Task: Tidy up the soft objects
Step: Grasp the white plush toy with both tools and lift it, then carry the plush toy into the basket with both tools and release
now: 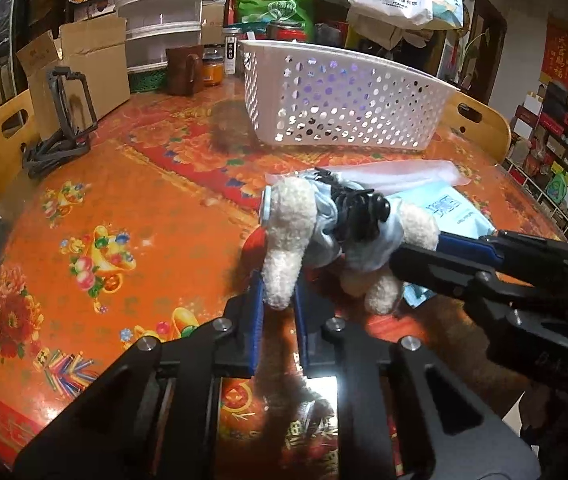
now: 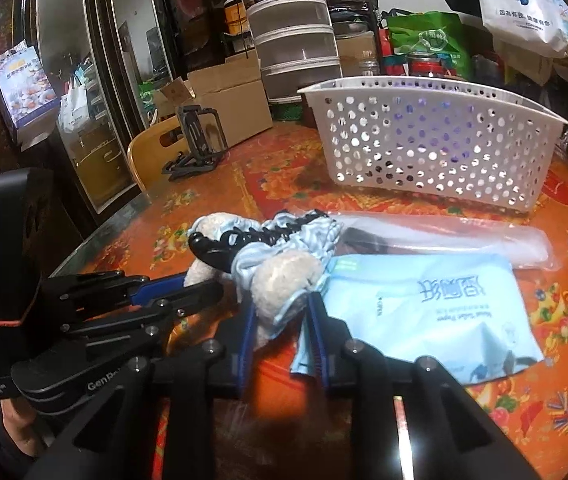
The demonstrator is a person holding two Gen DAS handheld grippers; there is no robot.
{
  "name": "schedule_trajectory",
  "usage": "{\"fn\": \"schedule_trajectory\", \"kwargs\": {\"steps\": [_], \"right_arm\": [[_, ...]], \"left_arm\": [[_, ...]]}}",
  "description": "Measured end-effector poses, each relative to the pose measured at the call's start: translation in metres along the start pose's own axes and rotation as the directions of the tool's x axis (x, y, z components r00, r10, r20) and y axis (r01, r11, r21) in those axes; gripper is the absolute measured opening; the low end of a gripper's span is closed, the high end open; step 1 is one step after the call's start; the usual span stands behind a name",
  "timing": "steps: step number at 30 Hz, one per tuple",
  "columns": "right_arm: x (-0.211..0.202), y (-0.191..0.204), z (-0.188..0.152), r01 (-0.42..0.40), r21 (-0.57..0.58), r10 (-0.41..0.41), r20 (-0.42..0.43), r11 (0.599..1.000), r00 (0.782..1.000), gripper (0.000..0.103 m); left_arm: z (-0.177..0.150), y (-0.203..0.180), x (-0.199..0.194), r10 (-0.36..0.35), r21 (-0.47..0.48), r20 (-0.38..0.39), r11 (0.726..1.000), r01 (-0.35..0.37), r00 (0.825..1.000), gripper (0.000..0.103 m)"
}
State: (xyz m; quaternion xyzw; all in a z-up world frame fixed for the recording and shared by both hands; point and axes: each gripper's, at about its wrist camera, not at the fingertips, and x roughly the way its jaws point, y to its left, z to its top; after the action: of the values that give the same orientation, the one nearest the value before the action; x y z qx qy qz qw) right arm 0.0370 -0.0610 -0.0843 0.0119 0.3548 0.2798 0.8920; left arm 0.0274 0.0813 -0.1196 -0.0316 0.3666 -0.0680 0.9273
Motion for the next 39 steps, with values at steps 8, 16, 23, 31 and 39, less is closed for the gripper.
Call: {"fn": "schedule_trajectory", "kwargs": {"steps": [8, 16, 23, 31, 39], "right_arm": [[-0.019, -0.009, 0.007, 0.011, -0.019, -0.010, 0.044, 1.000, 0.999, 0.022], [-0.042, -0.019, 0.022, 0.012, -0.039, -0.008, 0.093, 0.999, 0.996, 0.021], [-0.058, -0.022, 0.038, 0.017, -0.071, -0.008, 0.125, 0.997, 0.992, 0.021], [-0.080, -0.039, 0.063, 0.030, -0.084, -0.017, 0.161, 0.996, 0.987, 0.013], [-0.096, -0.063, 0.088, 0.062, -0.082, -0.046, 0.187, 0.995, 0.981, 0.012]], "left_arm": [[0.008, -0.013, -0.014, 0.000, 0.033, 0.031, 0.999, -0.002, 1.000, 0.012], [0.027, -0.031, -0.036, -0.008, 0.061, 0.085, 0.998, 0.002, 0.996, 0.012], [0.046, -0.042, -0.054, -0.008, 0.073, 0.130, 0.997, -0.001, 0.991, 0.012], [0.080, -0.060, -0.066, -0.016, 0.121, 0.184, 0.993, -0.006, 0.983, 0.012], [0.124, -0.085, -0.065, -0.049, 0.181, 0.209, 0.983, 0.011, 0.977, 0.012]]}}
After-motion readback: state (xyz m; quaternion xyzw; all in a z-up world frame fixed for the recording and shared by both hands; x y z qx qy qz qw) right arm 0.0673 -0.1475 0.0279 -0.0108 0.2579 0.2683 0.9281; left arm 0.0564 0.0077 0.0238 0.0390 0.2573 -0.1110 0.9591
